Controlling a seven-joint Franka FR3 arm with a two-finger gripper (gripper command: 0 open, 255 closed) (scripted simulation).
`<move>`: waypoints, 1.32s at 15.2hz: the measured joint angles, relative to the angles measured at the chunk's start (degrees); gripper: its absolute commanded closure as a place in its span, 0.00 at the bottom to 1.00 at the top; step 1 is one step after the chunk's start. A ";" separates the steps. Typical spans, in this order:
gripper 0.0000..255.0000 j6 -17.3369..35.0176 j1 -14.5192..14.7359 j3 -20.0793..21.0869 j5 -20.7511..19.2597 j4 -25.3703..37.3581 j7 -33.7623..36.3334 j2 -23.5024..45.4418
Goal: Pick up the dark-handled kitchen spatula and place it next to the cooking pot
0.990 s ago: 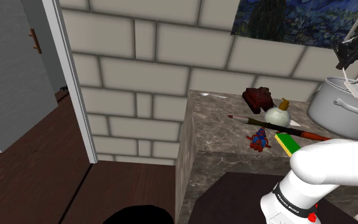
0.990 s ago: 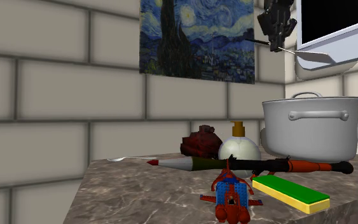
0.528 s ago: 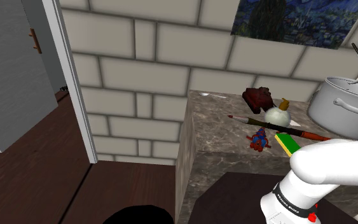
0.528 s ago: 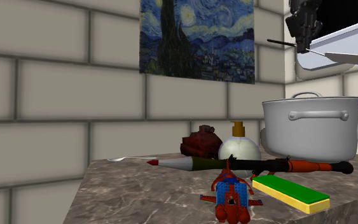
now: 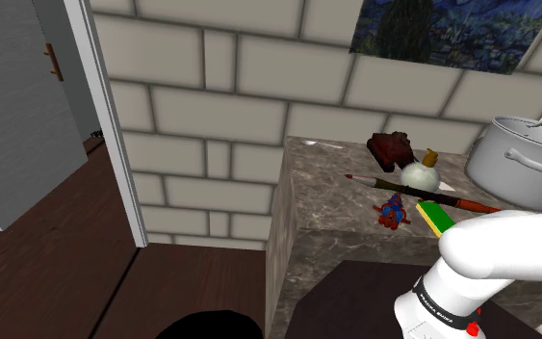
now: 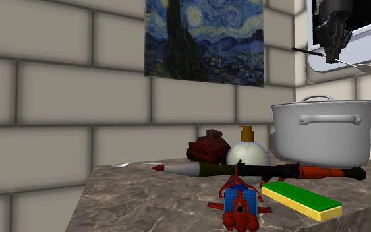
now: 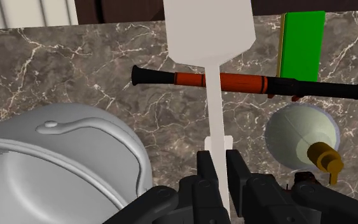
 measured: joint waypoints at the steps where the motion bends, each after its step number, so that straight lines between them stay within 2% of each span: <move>1: 1.00 0.58 -0.19 -0.10 -0.23 -0.97 0.08 -0.44; 20: 1.00 12.42 -3.32 -3.13 -4.67 -18.96 2.63 -7.04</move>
